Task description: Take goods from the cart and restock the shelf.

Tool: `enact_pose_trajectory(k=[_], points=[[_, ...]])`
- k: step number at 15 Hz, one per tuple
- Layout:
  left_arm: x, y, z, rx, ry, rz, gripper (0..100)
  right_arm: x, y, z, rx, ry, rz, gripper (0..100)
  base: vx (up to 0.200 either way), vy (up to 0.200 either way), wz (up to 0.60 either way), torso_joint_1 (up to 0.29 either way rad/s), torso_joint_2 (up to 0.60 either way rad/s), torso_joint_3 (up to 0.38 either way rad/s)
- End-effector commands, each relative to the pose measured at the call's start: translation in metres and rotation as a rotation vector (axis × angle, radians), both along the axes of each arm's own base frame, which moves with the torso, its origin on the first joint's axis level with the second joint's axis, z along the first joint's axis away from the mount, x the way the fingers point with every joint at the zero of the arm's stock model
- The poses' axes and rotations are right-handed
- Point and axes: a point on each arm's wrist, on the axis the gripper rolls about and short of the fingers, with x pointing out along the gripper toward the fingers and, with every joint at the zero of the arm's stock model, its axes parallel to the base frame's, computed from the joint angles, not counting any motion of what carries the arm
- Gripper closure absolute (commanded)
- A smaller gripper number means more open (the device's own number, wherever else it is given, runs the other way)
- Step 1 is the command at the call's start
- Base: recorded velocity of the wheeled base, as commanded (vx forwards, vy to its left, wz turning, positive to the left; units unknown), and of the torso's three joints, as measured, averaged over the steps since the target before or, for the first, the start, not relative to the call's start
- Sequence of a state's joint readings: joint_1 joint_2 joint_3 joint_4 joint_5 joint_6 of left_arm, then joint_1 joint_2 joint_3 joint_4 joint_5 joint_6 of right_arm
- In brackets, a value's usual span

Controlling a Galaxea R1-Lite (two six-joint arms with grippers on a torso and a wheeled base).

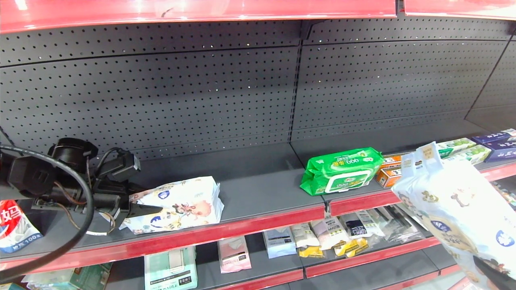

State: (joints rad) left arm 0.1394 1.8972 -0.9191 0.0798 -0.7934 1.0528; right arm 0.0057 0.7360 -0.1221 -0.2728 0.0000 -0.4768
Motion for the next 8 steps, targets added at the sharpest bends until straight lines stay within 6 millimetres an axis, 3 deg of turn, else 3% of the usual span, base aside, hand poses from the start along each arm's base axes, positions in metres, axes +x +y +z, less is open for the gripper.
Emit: enact_pose_trajectory(k=[1,8], points=[[-0.0041,-0.0005,-0.0027,-0.001,0.018,0.001,100,0.0000,0.0000,0.0007,0.000,-0.004,0.000,100,0.000,0.000,0.00,0.000,0.00,0.000],[-0.0023,0.0007,-0.0033,-0.004,0.017,0.008,100,-0.0010,0.0000,0.0012,0.000,-0.011,0.000,100,0.000,0.000,0.00,0.000,0.00,0.000]])
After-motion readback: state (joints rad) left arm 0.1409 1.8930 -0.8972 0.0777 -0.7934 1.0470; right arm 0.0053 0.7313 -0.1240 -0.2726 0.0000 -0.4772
